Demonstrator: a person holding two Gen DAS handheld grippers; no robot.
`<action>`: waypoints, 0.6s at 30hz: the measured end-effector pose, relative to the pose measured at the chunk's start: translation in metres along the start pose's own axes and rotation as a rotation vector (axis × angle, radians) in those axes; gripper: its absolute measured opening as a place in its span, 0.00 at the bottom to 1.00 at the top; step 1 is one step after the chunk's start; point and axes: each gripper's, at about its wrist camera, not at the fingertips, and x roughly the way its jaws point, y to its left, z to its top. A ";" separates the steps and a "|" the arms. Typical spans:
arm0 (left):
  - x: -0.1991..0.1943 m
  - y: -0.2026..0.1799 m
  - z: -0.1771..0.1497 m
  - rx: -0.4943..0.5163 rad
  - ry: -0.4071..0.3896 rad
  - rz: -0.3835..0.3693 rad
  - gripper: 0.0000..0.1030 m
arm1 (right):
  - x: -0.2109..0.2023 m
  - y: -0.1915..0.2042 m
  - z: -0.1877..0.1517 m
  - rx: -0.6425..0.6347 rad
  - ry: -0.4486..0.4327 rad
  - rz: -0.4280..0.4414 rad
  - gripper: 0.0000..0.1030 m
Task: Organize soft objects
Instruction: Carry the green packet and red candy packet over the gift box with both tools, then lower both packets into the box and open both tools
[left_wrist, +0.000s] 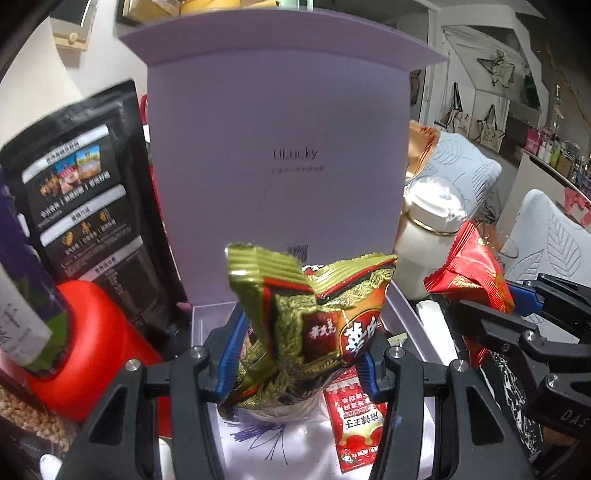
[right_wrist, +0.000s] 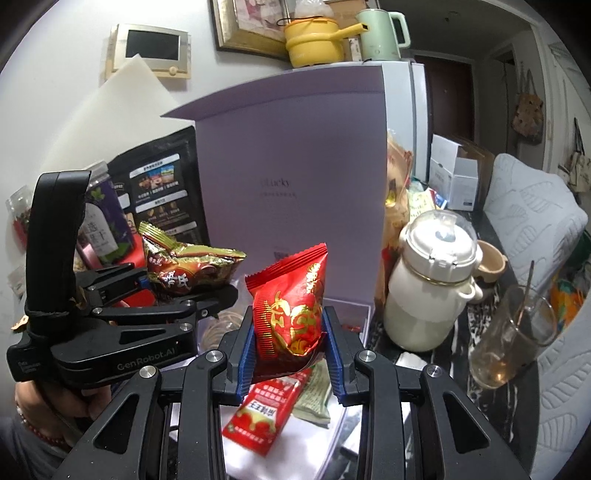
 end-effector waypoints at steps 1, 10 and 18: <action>0.005 0.001 -0.001 -0.005 0.010 -0.011 0.50 | 0.003 -0.001 -0.001 0.002 0.006 0.001 0.32; 0.032 0.006 -0.008 -0.019 0.061 -0.016 0.50 | 0.032 -0.011 -0.010 0.035 0.086 0.036 0.32; 0.052 0.005 -0.016 -0.026 0.123 -0.018 0.50 | 0.051 -0.007 -0.018 0.023 0.132 0.016 0.32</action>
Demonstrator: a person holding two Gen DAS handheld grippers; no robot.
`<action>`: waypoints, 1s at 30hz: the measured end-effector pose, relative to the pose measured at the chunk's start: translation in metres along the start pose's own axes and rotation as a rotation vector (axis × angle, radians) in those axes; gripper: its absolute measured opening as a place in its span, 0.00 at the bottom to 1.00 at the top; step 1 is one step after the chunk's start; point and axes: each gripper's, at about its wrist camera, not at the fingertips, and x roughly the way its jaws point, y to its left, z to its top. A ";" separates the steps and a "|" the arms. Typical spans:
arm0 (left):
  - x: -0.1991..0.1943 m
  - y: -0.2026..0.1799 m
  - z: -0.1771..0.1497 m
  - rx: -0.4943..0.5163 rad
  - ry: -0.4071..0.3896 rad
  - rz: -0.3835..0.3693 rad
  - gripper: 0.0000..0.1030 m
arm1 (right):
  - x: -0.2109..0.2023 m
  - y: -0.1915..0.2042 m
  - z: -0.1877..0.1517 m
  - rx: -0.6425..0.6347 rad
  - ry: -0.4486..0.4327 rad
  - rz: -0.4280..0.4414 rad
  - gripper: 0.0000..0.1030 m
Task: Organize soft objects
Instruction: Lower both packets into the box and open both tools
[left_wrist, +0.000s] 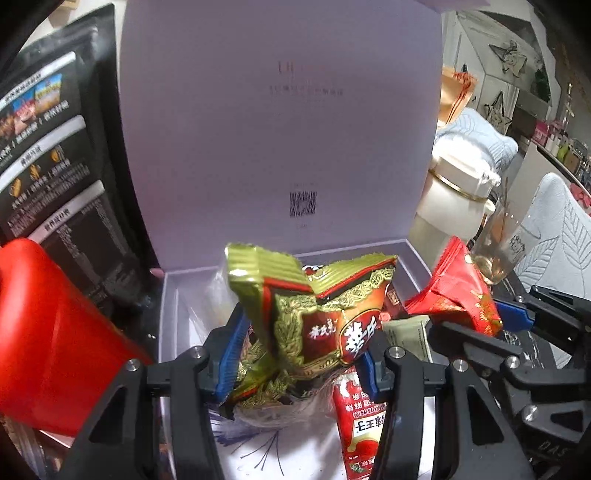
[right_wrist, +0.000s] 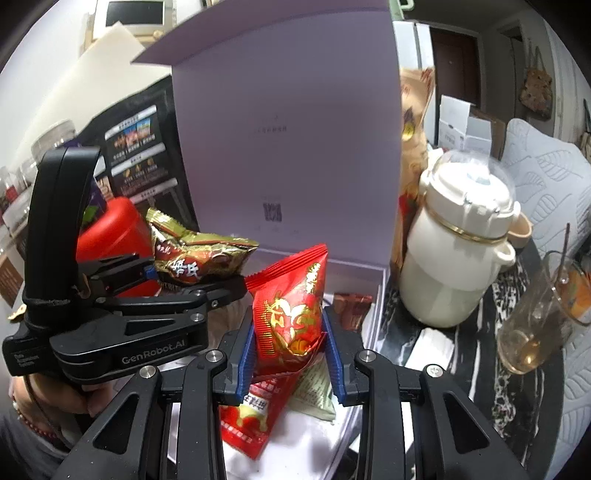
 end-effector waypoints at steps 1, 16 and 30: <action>0.001 -0.001 0.000 0.004 0.004 0.006 0.50 | 0.003 0.000 -0.001 0.001 0.007 -0.004 0.32; 0.032 -0.023 -0.001 0.044 0.062 0.074 0.50 | 0.036 -0.002 -0.009 0.011 0.080 -0.052 0.32; 0.044 -0.040 0.007 0.093 0.091 0.105 0.51 | 0.054 -0.005 -0.003 0.016 0.124 -0.103 0.34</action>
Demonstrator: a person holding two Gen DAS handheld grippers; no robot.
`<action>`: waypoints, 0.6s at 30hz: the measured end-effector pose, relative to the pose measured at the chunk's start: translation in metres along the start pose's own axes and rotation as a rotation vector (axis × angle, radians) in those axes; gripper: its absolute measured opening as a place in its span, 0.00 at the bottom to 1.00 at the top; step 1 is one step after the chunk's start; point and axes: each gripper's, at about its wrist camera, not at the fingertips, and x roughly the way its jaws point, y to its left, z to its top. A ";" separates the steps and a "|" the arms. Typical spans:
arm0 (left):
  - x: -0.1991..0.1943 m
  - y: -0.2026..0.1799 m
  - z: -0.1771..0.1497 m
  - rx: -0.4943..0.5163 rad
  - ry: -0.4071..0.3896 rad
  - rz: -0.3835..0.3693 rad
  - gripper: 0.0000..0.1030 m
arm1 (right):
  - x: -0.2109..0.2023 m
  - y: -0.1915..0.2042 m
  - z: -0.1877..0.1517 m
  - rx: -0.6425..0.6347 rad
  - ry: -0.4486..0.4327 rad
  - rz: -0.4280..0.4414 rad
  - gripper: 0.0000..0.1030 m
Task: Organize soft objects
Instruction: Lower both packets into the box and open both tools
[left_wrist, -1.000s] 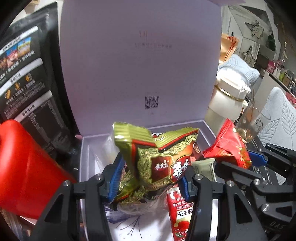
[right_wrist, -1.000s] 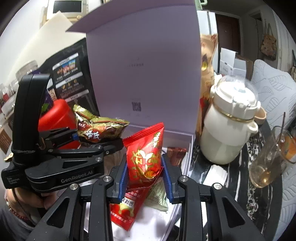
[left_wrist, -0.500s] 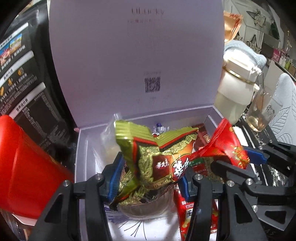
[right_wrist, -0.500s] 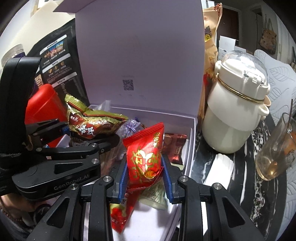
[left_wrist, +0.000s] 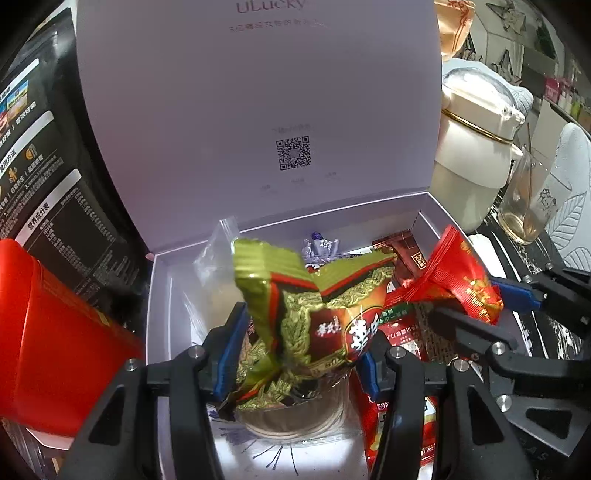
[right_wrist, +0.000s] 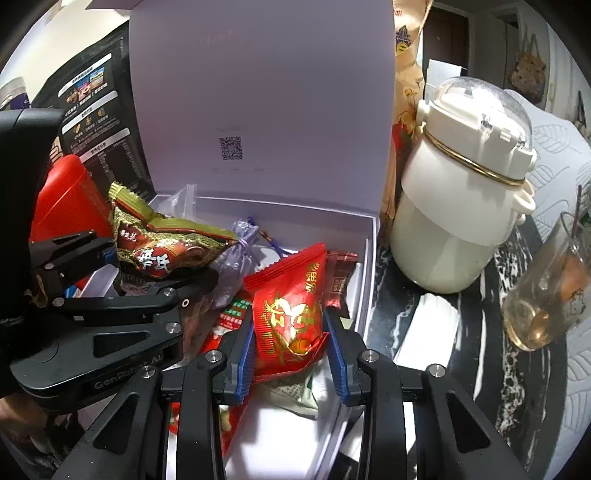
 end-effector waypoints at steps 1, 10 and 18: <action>0.001 -0.001 0.000 -0.006 0.003 -0.005 0.51 | -0.002 0.001 -0.001 0.001 -0.004 -0.010 0.34; 0.002 0.007 0.007 -0.076 0.050 -0.072 0.55 | -0.015 0.002 -0.002 0.023 -0.024 -0.014 0.49; -0.021 0.005 0.017 -0.086 -0.001 -0.025 0.81 | -0.043 -0.007 -0.006 0.058 -0.046 -0.046 0.53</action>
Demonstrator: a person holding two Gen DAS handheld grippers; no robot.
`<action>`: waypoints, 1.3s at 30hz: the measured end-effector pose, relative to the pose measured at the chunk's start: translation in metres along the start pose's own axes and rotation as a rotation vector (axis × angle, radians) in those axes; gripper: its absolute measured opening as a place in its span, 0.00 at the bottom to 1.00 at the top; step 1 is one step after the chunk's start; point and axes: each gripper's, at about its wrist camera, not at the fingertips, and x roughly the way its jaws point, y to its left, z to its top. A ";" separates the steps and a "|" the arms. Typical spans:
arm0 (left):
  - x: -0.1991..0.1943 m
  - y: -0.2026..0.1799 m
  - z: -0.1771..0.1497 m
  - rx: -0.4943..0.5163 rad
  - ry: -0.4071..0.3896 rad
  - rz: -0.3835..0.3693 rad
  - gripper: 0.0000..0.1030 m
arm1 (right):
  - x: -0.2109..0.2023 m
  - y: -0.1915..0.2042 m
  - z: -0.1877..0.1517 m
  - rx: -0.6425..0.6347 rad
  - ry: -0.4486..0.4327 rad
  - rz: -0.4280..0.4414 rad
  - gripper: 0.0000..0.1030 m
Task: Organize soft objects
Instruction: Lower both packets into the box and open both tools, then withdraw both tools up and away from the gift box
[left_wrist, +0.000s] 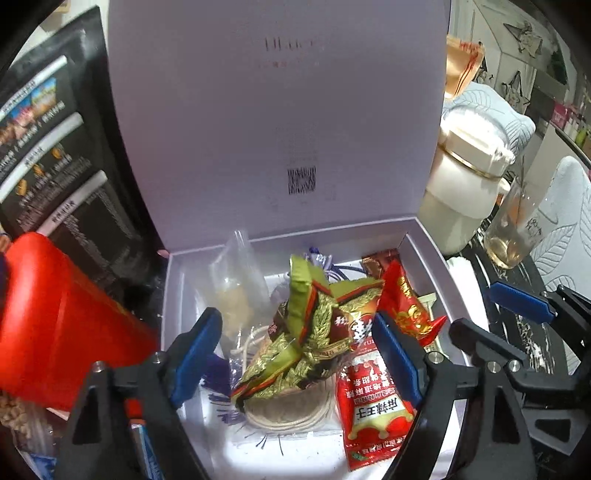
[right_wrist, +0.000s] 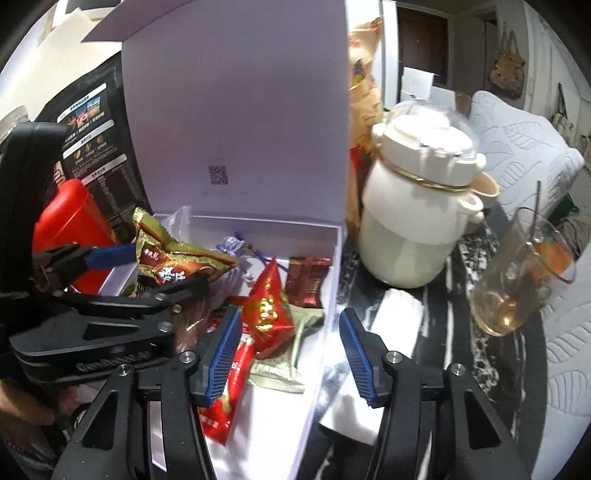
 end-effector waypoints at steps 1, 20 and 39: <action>-0.005 -0.001 -0.003 0.001 -0.008 0.006 0.81 | -0.002 -0.001 -0.001 0.002 -0.005 -0.007 0.53; -0.123 -0.002 -0.002 0.010 -0.206 0.046 0.81 | -0.105 0.004 0.011 -0.032 -0.180 -0.035 0.53; -0.258 -0.003 -0.052 0.027 -0.439 0.043 0.99 | -0.232 0.039 -0.021 -0.079 -0.390 -0.045 0.85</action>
